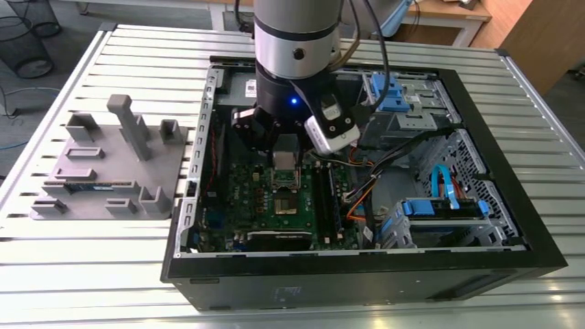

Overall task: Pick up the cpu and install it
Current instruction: 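Place the cpu into insertion slot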

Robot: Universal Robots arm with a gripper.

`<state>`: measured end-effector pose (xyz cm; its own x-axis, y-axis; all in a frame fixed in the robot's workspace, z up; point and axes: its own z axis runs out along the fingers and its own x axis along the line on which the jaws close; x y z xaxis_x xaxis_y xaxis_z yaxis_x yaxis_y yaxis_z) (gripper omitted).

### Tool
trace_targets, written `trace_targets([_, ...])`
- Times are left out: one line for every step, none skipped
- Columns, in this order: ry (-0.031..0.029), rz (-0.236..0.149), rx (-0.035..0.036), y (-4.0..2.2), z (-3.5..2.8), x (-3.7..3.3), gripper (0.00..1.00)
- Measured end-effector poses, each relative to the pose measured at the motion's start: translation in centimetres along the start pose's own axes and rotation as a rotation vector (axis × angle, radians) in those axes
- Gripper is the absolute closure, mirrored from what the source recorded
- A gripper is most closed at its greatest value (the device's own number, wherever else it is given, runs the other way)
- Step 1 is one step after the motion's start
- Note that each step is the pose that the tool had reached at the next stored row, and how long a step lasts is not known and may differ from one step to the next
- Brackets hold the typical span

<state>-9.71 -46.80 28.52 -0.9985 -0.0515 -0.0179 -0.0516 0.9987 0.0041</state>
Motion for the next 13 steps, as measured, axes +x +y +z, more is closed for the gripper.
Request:
trace_targets([0.0000, 0.000, 0.0000, 0.00, 0.09, 0.00, 0.53])
trace_targets([0.0000, 0.000, -0.0001, -0.01, 0.17, 0.00, 0.53])
trace_targets([0.0000, 0.000, 0.0000, -0.01, 0.25, 0.00, 0.53])
trace_targets([0.0001, 0.000, 0.0001, -0.01, 0.28, 0.00, 0.53])
trace_targets([0.0002, 0.000, 0.0002, -0.01, 0.28, 0.01, 0.53])
trace_targets([0.0002, 0.000, 0.0003, -0.01, 0.28, 0.01, 0.53])
trace_targets([0.0001, 0.000, 0.0002, -0.01, 0.29, 0.00, 0.53])
trace_targets([0.0000, 0.000, 0.0000, -0.01, 0.30, 0.00, 0.53])
trace_targets([0.0000, 0.000, 0.0000, -0.01, 0.30, 0.00, 0.53])
trace_targets([0.0000, 0.000, 0.0000, -0.01, 0.30, 0.00, 0.53])
trace_targets([0.0000, 0.000, 0.0000, -0.01, 0.30, 0.00, 0.53])
trace_targets([0.0000, 0.000, 0.0000, -0.01, 0.31, 0.00, 0.53])
trace_targets([0.0000, 0.000, 0.0000, -0.01, 0.31, 0.00, 0.53])
